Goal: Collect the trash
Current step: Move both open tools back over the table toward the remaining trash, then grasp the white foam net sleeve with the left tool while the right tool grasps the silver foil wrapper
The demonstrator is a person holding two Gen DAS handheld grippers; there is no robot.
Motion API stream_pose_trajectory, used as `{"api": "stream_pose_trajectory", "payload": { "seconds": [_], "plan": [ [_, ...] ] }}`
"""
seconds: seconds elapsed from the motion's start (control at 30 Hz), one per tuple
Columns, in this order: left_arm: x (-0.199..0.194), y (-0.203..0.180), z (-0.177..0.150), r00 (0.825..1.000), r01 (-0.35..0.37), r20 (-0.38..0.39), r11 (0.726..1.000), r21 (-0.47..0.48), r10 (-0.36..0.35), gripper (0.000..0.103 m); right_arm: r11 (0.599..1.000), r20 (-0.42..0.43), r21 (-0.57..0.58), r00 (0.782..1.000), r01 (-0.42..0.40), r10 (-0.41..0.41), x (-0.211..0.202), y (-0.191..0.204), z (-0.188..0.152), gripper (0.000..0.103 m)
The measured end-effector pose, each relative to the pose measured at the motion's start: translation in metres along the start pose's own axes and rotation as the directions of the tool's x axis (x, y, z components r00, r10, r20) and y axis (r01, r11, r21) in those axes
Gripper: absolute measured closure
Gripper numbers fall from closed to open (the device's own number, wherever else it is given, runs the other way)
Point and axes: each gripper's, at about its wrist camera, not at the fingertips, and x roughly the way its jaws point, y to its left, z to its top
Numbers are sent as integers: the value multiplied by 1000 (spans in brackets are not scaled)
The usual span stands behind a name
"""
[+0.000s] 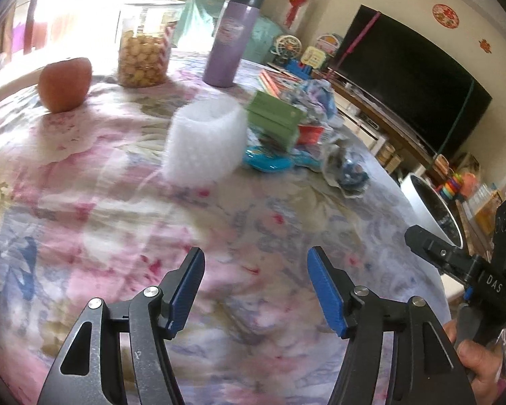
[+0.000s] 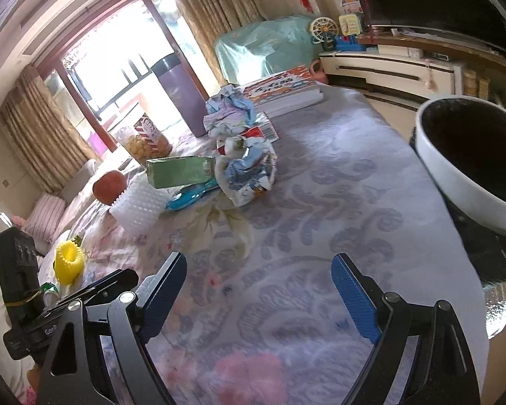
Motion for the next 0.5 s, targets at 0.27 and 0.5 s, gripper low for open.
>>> {"api": "stream_pose_trajectory", "payload": {
  "seconds": [0.27, 0.5],
  "plan": [
    [11, 19, 18, 1000, -24, -2, 999, -23, 24, 38, 1000, -7, -22, 1000, -3, 2, 21, 12, 13, 14],
    [26, 22, 38, 999, -54, 5, 999, -6, 54, 34, 999, -27, -36, 1000, 2, -3, 42, 16, 25, 14]
  ]
}}
